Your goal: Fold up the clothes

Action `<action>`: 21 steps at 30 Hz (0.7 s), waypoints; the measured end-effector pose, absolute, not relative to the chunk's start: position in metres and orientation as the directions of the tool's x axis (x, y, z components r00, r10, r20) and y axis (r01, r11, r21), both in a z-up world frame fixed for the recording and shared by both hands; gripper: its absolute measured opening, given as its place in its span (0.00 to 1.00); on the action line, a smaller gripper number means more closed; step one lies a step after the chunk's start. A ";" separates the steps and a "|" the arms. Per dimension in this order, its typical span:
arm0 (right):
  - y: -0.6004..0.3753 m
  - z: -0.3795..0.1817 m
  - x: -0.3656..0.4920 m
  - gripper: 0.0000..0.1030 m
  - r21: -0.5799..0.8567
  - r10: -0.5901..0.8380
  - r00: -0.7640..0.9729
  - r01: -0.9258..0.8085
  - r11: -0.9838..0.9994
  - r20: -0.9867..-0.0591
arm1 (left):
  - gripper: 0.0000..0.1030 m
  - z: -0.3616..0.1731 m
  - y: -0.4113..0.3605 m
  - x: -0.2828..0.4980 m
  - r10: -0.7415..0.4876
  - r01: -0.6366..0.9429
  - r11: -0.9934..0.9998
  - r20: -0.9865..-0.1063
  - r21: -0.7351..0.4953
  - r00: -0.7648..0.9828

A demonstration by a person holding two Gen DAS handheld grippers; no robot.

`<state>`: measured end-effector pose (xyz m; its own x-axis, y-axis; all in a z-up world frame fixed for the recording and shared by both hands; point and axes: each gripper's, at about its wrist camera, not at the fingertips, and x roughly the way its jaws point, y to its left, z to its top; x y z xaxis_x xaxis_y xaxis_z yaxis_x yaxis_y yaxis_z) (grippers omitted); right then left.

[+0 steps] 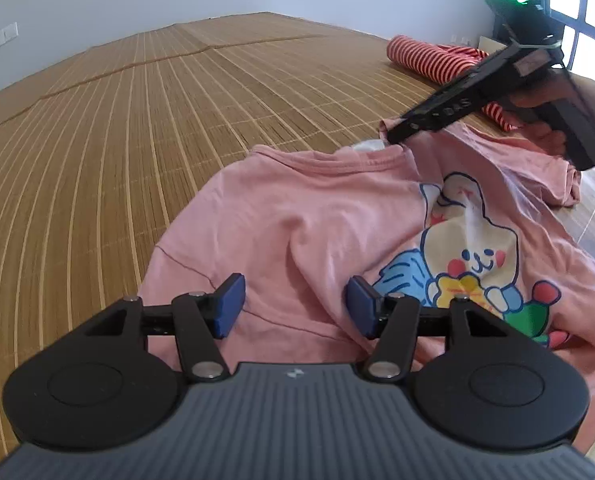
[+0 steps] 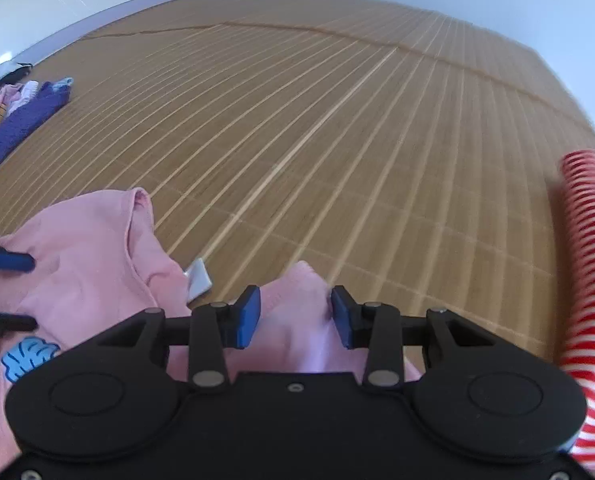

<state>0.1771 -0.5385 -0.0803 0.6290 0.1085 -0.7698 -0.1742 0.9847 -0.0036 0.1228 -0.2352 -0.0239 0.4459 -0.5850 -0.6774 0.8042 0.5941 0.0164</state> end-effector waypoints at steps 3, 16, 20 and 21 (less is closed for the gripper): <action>-0.537 -0.082 0.179 0.05 -0.011 0.082 0.659 -0.136 0.991 -0.748 | 0.63 -0.025 -0.237 0.119 -0.576 0.809 0.586 -0.681 0.042 0.452; -0.548 -0.025 0.031 0.06 0.218 0.460 0.558 -0.446 0.868 -0.690 | 0.66 -0.025 -0.233 0.116 -0.563 0.806 0.590 -0.691 0.047 0.452; -0.542 -0.057 0.001 0.06 0.168 0.395 0.473 -0.452 0.876 -0.788 | 0.66 -0.019 -0.229 0.117 -0.554 0.800 0.599 -0.700 0.041 0.451; -0.544 -0.065 -0.008 0.07 0.168 0.385 0.455 -0.447 0.878 -0.803 | 0.66 -0.017 -0.227 0.116 -0.555 0.800 0.598 -0.697 0.044 0.453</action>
<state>-0.0075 -0.5441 -0.0648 0.4552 0.3854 -0.8027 -0.4472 0.8785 0.1682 0.1161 -0.2275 -0.0167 0.4535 -0.5549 -0.6974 0.8001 0.5983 0.0442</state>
